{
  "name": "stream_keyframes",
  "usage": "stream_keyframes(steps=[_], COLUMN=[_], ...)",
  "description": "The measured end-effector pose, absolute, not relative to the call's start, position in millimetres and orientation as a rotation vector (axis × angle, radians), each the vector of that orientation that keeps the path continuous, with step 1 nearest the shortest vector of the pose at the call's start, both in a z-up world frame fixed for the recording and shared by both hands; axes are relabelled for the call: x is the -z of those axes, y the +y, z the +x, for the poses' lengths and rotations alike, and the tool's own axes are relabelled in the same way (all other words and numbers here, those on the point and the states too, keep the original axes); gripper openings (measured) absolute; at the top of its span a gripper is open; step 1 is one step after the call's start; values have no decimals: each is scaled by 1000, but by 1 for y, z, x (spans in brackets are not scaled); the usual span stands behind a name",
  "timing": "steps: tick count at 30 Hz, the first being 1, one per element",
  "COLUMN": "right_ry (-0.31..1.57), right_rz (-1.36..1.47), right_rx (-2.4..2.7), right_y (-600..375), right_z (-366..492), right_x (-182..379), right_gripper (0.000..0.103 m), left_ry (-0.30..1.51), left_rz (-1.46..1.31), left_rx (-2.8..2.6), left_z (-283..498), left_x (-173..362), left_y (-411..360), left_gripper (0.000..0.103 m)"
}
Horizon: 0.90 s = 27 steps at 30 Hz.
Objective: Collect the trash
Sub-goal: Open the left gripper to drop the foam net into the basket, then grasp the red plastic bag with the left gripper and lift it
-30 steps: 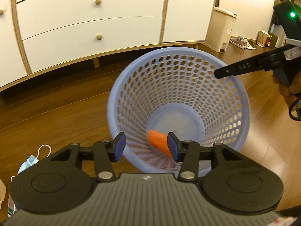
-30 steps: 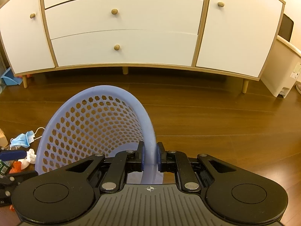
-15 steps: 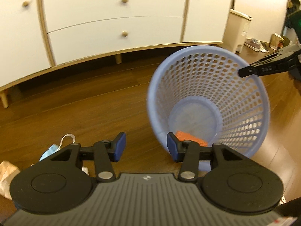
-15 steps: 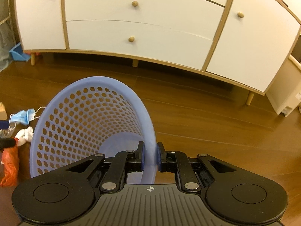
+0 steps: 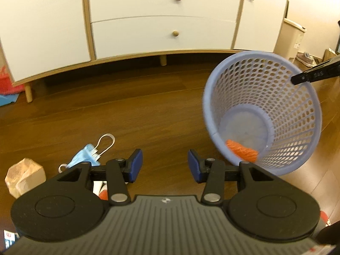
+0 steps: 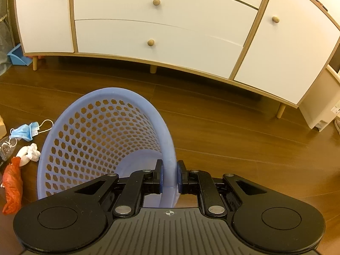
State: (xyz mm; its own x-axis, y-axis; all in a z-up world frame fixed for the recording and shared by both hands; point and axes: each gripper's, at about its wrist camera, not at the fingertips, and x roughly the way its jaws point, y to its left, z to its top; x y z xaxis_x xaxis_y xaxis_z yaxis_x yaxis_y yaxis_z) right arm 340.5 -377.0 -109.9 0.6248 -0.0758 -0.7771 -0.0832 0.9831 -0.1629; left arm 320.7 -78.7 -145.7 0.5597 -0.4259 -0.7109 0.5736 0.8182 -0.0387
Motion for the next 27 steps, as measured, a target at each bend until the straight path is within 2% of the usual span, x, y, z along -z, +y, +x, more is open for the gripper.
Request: stream_keyframes(steps=[12, 18, 27], right_ry=[895, 907, 911], right_rz=[-219, -332, -338], right_rx=[-15, 27, 32], right_y=[-374, -370, -367], right_z=[342, 344, 343], right_x=[110, 117, 118], right_gripper=[9, 9, 9], left_ry=[882, 904, 912], left_rz=[215, 228, 232], left_rx=[516, 506, 510], left_z=[311, 310, 307], left_x=[183, 191, 196], left_y=[-39, -35, -36], left_gripper=[42, 42, 42])
